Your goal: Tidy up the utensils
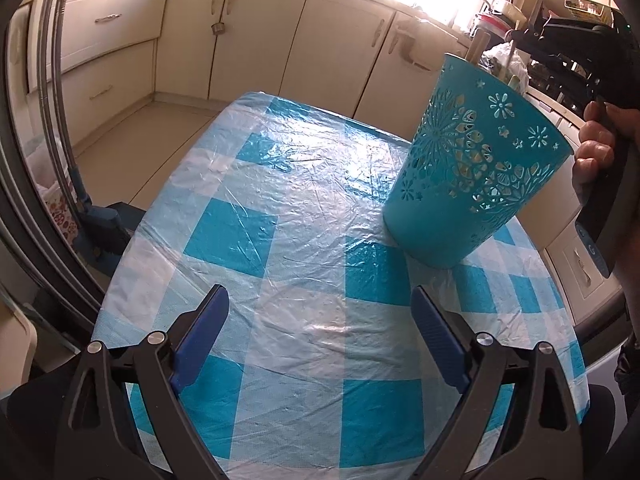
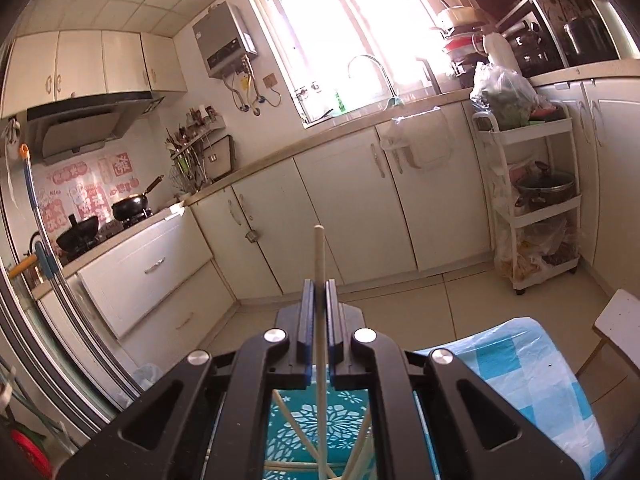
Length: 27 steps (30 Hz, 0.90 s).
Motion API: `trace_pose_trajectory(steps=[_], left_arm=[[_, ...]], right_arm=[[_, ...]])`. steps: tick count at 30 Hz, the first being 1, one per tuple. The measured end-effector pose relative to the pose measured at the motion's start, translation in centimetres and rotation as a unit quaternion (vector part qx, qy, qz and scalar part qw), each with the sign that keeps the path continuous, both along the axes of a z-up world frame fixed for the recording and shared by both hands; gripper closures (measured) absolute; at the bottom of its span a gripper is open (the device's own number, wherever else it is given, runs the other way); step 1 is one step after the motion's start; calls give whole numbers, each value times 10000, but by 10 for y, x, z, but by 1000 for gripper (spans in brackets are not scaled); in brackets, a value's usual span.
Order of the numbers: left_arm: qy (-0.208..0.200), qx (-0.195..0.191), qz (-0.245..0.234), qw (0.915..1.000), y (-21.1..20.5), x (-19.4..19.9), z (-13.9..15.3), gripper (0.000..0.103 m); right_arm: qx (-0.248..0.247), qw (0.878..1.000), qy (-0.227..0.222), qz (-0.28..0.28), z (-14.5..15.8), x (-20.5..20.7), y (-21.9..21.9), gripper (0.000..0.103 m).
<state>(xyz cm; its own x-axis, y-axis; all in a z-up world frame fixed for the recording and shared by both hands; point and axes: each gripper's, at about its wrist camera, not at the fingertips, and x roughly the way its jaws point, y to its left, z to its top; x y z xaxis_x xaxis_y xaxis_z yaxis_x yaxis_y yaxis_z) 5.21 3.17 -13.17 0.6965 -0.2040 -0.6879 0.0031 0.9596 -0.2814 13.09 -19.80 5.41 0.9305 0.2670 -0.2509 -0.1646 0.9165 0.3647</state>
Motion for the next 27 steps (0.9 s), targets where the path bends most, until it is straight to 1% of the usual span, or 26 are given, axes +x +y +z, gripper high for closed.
trace_pose_trajectory(steps=[4,6,8,10,11,14,16,18,19,21,24,27], left_arm=[[13,-18,-2,10000,1,0,-1,14],[35,-58,19,10000,3,1,-1,14],[49,-94,45,9999,5,1,-1,14],[64,-101,81,9999,7,0,0,14],[71,-102,92,9999,8,-1,1,14],[42,-106,139,9998,11,-4,11,14],[9,-89,139,9999,10,-5,23,12],[-52,-42,126,9999,8,-7,33,10],[-110,31,99,9999,3,-9,44,8],[-199,168,30,9997,-5,-14,60,7],[-309,338,-67,9989,-15,-24,83,7],[-345,422,-88,9985,-23,-36,102,7]], right_arm=[[124,9999,97,24,1,1,-5,97],[6,9996,185,197,0,-2,-1,97],[-177,9990,258,320,-3,-9,4,93],[-320,9983,288,387,-7,-23,5,80],[-332,9983,285,378,-8,-33,3,77],[-407,9981,351,293,-13,-61,-4,61],[-560,9971,499,110,-19,-81,-8,41],[-757,9944,741,-73,-26,-96,-11,33],[-918,9911,958,-122,-31,-104,-10,30],[-1042,9870,1211,-168,-38,-116,-10,26],[-1069,9838,1421,-213,-40,-134,-11,17],[-1005,9834,1485,-266,-36,-152,-13,11]])
